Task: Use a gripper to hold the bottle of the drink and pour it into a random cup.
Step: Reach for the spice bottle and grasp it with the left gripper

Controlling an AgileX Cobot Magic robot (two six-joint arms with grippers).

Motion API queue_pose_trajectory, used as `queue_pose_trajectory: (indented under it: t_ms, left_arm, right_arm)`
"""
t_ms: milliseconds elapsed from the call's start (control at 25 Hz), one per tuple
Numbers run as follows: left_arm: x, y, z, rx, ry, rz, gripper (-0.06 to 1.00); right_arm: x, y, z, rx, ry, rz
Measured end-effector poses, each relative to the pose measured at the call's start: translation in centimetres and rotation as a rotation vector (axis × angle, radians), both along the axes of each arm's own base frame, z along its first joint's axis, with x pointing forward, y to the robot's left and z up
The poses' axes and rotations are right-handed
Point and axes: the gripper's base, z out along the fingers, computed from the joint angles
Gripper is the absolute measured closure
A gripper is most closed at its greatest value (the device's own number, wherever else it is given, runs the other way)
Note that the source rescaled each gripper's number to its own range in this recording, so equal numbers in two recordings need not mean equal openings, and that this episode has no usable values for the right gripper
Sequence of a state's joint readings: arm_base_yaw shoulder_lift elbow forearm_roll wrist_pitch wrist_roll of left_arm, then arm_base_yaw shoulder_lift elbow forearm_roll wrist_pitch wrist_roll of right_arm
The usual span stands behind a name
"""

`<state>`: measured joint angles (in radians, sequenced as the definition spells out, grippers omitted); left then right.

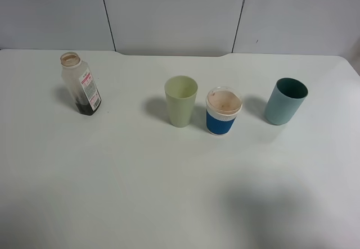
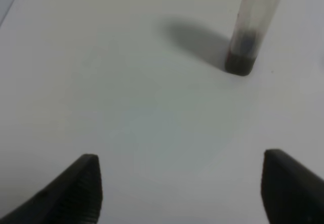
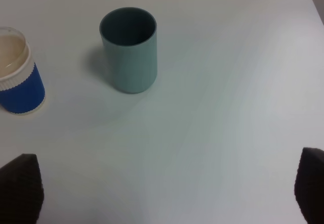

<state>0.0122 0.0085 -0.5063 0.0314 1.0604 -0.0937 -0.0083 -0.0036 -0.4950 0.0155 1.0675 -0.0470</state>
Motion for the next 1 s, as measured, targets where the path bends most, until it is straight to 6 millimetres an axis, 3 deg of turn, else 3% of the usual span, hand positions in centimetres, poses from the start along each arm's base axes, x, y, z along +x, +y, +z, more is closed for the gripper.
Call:
queue_pose_trajectory:
  t_ms: [1000]
  left_arm:
    - [0.0,0.0,0.0,0.0,0.0,0.0,0.46]
  right_arm:
    - [0.0,0.0,0.0,0.0,0.0,0.0]
